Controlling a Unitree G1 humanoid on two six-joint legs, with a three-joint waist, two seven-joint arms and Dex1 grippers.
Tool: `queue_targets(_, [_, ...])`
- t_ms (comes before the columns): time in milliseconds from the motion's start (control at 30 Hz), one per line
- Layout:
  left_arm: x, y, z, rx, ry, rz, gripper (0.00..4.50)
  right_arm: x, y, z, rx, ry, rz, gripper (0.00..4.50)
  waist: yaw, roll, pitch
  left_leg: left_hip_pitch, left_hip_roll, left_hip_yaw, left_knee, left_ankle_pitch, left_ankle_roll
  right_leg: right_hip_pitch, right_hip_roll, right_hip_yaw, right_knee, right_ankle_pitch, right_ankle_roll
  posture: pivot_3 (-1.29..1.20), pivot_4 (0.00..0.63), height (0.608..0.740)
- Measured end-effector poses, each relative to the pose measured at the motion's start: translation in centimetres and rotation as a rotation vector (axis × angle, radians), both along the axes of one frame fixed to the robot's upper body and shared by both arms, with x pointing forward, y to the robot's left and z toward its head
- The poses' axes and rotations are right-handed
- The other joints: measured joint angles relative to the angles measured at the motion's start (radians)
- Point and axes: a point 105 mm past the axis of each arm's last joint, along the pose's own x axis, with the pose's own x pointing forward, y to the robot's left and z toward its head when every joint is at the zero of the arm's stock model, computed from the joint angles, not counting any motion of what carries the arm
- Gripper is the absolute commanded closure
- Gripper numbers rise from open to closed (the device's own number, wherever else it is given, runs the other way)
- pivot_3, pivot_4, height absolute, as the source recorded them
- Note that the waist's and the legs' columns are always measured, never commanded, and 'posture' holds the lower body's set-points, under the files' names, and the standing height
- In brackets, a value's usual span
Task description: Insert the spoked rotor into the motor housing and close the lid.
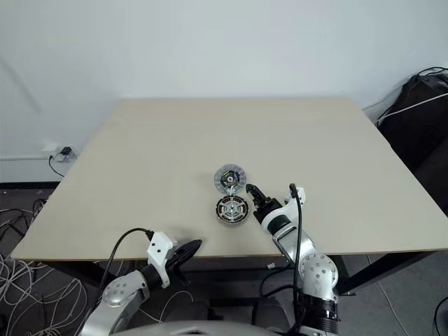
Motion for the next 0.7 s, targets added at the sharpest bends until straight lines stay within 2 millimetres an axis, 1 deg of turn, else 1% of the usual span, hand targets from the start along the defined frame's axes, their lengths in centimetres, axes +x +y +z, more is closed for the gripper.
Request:
queue_targets(33, [0.0,0.0,0.0,0.000,0.000,0.000,4.50,0.0,-0.3,0.0,-0.009,0.001,-0.009,1.64,0.000,0.000,0.000,0.000,0.000,0.000,0.000,0.000,0.000,0.000,0.000,0.000,0.000,0.000,0.000,0.00,0.000,0.740])
queue_targets(67, [0.0,0.0,0.0,0.000,0.000,0.000,4.50,0.1,-0.6,-0.2,-0.055,-0.005,-0.013,1.86,0.000,0.000,0.000,0.000,0.000,0.000,0.000,0.000,0.000,0.000,0.000,0.000,0.000,0.000,0.000,0.00,0.000,0.740])
queue_targets(100, [0.0,0.0,0.0,-0.001,0.000,-0.001,4.50,0.1,-1.0,-0.4,-0.152,-0.020,0.000,2.09,0.000,0.000,0.000,0.000,0.000,0.001,0.000,0.000,0.000,0.000,0.000,0.000,0.000,0.000,0.000,0.00,0.000,0.740])
queue_targets(167, [0.0,0.0,0.0,0.000,0.000,-0.001,4.50,0.2,-1.3,-0.6,-0.326,-0.067,0.027,2.72,0.000,0.000,0.000,0.000,0.000,0.001,0.000,0.001,0.001,0.000,0.000,0.000,0.000,0.000,0.000,0.00,0.000,0.740])
queue_targets(267, [0.2,-0.1,0.1,-0.001,-0.005,-0.002,4.50,0.0,-0.2,-1.2,-0.661,-0.179,0.151,3.73,-0.001,-0.001,0.000,0.000,0.000,0.001,0.000,0.003,0.004,0.000,0.001,0.000,0.000,0.000,0.000,0.00,0.000,0.740])
queue_targets(333, [0.3,-0.1,0.2,-0.002,-0.011,-0.004,4.50,-0.5,1.5,-1.6,-0.842,-0.288,0.257,4.35,-0.002,-0.001,0.000,0.000,0.000,0.001,0.000,0.003,0.004,0.000,0.001,0.000,0.001,0.000,0.000,0.00,0.000,0.740])
queue_targets(367, [0.3,-0.1,0.3,-0.003,-0.012,-0.004,4.50,-0.7,2.2,-1.8,-0.895,-0.329,0.293,4.49,-0.001,-0.001,0.000,0.000,0.000,0.001,0.000,0.003,0.003,0.000,0.001,0.000,0.001,-0.001,0.000,0.00,0.000,0.740])
queue_targets(433, [0.3,-0.2,0.3,-0.005,-0.014,-0.004,4.50,-0.9,4.1,-2.2,-0.984,-0.422,0.370,4.49,0.000,-0.002,0.000,0.001,0.000,0.001,0.001,0.003,0.003,0.001,0.001,-0.001,0.001,0.000,0.000,0.00,0.000,0.740])
queue_targets(500, [0.3,-0.2,0.3,-0.005,-0.016,-0.005,4.50,-0.6,5.0,-2.3,-1.043,-0.482,0.415,4.49,0.001,-0.005,0.002,0.002,0.000,0.001,0.002,0.003,0.003,0.002,0.001,0.000,0.001,0.000,0.001,0.00,0.000,0.740])
queue_targets(567, [0.2,-0.2,0.2,-0.005,-0.014,-0.004,4.50,-0.2,5.4,-2.3,-1.069,-0.516,0.429,4.49,0.006,-0.009,0.003,0.002,0.000,0.000,0.003,0.003,0.003,0.002,0.001,-0.001,0.001,0.000,0.001,0.00,0.000,0.740])
queue_targets(700, [0.1,-0.1,0.2,-0.005,-0.013,-0.002,4.50,0.6,6.2,-2.0,-1.092,-0.559,0.446,4.49,0.010,-0.011,0.003,0.002,0.000,0.000,0.003,0.001,-0.001,0.002,0.001,0.000,0.001,0.001,0.001,0.00,0.000,0.740])
